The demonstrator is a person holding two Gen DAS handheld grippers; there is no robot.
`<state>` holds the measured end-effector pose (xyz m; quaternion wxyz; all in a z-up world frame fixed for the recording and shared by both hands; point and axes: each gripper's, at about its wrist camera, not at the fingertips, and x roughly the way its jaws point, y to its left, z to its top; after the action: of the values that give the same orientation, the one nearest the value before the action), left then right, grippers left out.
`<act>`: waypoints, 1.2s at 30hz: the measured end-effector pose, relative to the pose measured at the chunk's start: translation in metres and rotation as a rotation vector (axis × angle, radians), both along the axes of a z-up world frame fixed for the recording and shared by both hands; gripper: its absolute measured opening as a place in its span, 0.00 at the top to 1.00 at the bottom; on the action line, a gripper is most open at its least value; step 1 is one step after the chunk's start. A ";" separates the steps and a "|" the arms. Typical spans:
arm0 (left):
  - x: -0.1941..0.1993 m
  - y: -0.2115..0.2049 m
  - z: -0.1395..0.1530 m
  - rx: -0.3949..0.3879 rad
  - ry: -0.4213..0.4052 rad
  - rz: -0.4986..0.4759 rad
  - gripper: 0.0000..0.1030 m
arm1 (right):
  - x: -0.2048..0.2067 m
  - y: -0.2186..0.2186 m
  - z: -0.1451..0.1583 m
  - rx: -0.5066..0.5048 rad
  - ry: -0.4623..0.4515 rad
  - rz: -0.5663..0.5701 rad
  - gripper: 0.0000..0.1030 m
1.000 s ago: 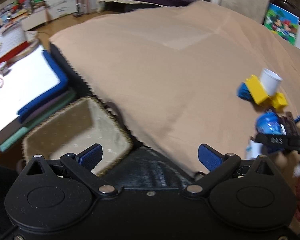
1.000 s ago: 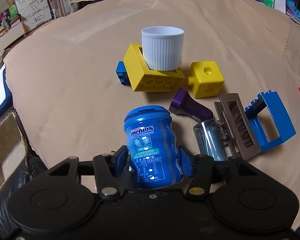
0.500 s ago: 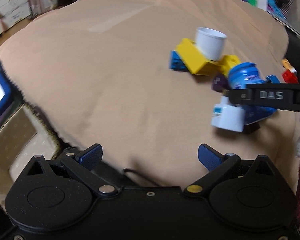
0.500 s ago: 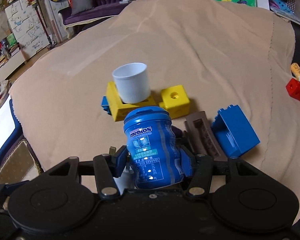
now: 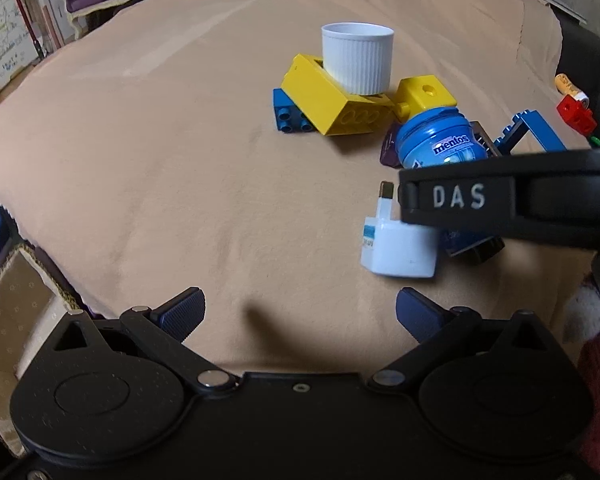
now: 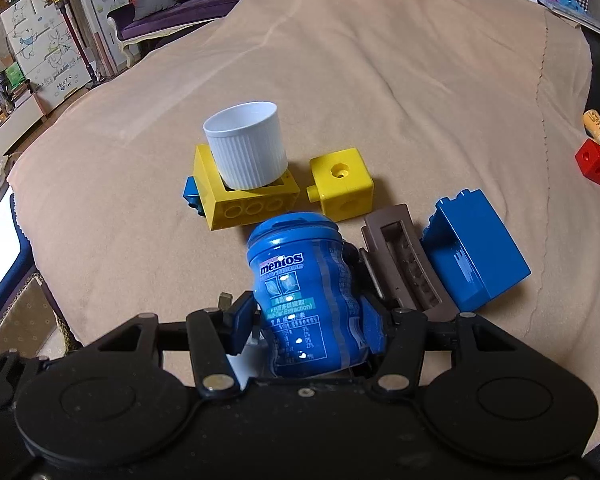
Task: Organize rigid objects
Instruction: 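Grasp the white plug adapter with the left tool while the right tool holds the Mentos bottle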
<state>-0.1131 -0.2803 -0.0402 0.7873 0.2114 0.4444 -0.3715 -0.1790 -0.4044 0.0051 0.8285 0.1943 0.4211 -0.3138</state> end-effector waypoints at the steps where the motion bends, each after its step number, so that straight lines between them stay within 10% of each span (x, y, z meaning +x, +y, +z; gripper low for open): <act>1: -0.001 -0.003 0.000 0.006 -0.012 -0.001 0.05 | 0.001 0.000 0.000 -0.001 0.001 0.001 0.47; 16: -0.014 -0.012 -0.001 0.029 -0.065 -0.029 0.06 | -0.005 0.003 0.005 -0.001 -0.010 -0.005 0.47; 19: -0.015 -0.010 0.001 0.008 -0.068 -0.050 0.20 | -0.005 0.003 0.006 0.007 -0.020 0.007 0.48; 36: 0.012 -0.012 -0.017 -0.019 0.086 -0.001 0.30 | -0.023 -0.008 0.015 0.042 -0.093 -0.037 0.48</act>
<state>-0.1011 -0.2928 -0.0577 0.7692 0.1877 0.4743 -0.3848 -0.2016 -0.4121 0.0204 0.8371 0.2339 0.3850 -0.3105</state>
